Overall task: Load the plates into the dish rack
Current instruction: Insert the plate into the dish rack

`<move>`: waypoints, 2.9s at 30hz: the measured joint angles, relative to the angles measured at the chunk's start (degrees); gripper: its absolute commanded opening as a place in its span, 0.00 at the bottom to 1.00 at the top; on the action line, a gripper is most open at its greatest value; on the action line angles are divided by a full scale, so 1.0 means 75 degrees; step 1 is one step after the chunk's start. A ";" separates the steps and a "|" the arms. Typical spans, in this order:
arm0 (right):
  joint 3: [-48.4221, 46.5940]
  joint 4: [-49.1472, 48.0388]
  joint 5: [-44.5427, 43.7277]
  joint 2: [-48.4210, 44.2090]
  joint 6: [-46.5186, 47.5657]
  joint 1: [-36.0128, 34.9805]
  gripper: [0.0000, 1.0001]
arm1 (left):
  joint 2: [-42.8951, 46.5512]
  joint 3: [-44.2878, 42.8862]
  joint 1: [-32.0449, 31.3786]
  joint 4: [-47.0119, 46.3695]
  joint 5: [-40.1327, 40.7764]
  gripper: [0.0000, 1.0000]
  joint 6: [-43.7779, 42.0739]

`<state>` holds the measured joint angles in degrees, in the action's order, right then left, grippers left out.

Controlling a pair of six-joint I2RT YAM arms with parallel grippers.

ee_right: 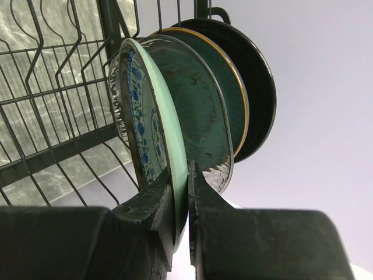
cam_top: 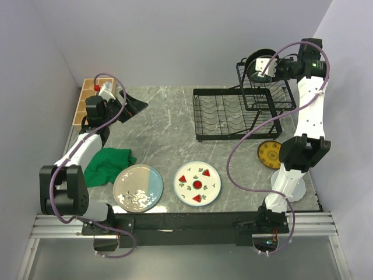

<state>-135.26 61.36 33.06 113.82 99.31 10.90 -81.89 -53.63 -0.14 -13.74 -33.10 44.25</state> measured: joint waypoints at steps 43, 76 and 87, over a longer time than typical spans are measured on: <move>0.0082 0.0000 -0.0146 0.0125 0.0376 -0.0201 0.17 | 0.0312 0.0254 0.0000 0.0157 0.0137 0.99 0.0058; 0.0178 -0.0685 0.0032 0.0044 -0.0609 0.0029 0.00 | 0.0312 0.0254 0.0000 0.0166 0.0140 0.99 0.0055; 0.0195 -0.0953 0.0315 -0.0082 -0.1116 0.0277 0.00 | 0.0178 -0.0137 0.0000 0.0670 0.0134 1.00 -0.0192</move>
<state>-133.80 54.22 35.42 113.21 90.94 12.97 -80.55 -54.65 -0.14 -8.71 -32.10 42.81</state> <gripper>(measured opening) 0.139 0.994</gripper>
